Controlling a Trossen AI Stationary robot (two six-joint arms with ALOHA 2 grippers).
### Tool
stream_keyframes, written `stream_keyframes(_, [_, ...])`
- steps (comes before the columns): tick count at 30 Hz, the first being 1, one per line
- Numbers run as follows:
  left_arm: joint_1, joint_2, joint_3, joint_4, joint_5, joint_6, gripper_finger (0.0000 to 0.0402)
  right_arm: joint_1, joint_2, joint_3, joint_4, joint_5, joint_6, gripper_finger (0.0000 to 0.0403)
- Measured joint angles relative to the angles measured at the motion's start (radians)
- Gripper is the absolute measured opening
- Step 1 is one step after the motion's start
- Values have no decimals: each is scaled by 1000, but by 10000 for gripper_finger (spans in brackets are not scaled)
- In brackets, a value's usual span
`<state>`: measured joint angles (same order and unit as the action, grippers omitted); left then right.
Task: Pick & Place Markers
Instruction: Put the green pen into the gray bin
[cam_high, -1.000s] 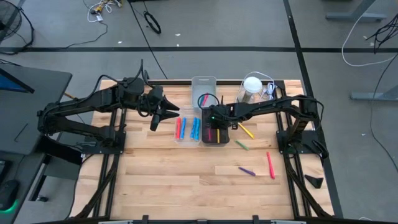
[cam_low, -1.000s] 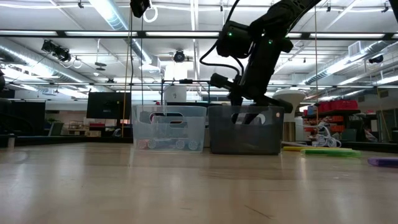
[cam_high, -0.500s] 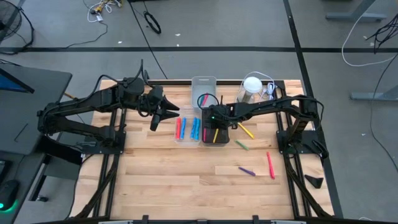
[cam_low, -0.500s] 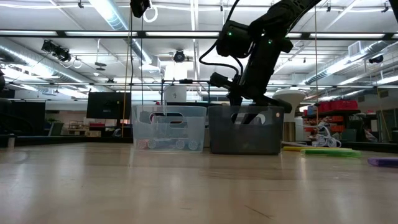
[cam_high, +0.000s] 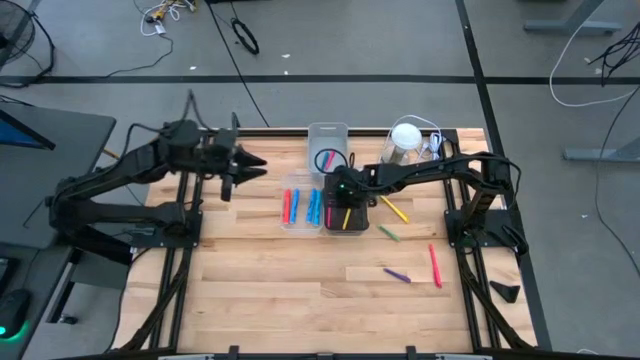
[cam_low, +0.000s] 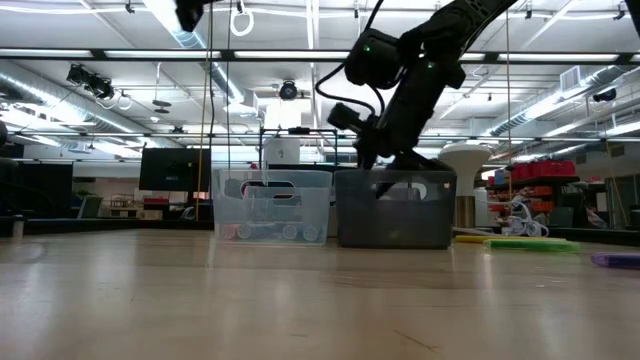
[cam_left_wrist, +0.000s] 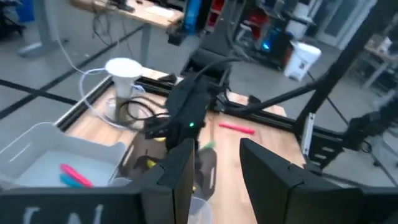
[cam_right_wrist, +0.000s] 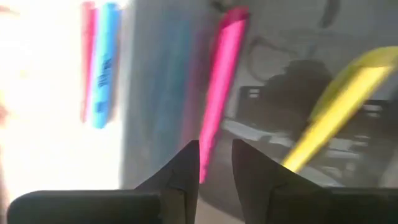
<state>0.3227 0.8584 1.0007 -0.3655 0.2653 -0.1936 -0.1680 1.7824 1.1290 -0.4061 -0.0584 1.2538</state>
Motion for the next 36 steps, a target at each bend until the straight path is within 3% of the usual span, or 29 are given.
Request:
stream_keyframes(7, [21, -169, -181, 83, 17, -36, 135, -2, -59, 0, 24, -39, -42, 86])
stream_keyframes(22, [21, -469, -519, 241, -53, -57, 135, -12, -262, 0, 54, -56, -185, 50])
stream_keyframes(27, [21, -585, -633, 246, -172, -56, 135, -12, -281, 1, 157, -74, -192, 49])
stream_keyframes(36, [21, -797, -789, 271, -329, -31, 135, -12, -280, 1, 452, -250, -185, 49])
